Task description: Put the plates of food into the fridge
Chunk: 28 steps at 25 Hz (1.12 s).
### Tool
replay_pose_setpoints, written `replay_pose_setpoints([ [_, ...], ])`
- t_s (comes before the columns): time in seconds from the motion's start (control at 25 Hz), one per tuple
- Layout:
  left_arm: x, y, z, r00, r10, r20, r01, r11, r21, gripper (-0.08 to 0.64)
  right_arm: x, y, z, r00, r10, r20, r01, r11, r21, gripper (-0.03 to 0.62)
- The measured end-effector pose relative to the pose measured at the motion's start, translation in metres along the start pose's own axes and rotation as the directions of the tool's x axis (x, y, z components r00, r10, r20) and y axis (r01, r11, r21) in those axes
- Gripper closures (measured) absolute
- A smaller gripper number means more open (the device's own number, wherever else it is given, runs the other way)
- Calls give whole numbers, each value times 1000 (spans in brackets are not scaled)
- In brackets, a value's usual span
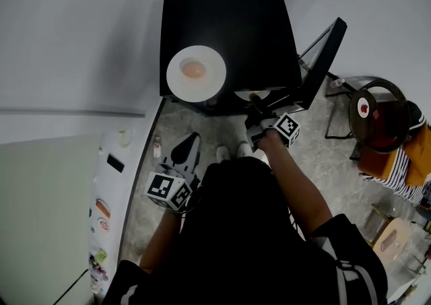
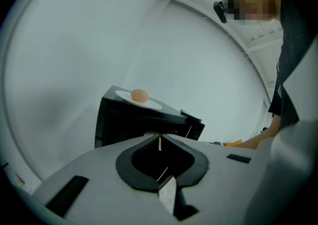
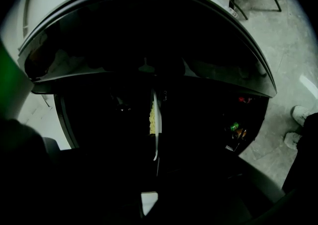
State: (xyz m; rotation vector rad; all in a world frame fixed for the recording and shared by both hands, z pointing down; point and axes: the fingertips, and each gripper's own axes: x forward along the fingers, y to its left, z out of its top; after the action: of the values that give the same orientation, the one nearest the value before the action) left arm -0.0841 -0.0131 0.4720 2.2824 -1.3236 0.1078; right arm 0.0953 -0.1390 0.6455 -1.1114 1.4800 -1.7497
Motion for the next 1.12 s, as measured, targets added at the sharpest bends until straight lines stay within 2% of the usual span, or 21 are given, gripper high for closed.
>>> replay_pose_setpoints([
  [0.72,-1,1,3,1000,25,16,-24,1000,-5,528,18,2,16,993,-44,108,42,999,19,558],
  [0.96,-1,3,3,999,26,28,-25,1000,-18,528,18,5,14,996,-37,84,37,999,2,557],
  [1.12,-1,3,7,999,29,42,-28,999,-28,528,12,7,15,997,-23,75,26,999,-43,497],
])
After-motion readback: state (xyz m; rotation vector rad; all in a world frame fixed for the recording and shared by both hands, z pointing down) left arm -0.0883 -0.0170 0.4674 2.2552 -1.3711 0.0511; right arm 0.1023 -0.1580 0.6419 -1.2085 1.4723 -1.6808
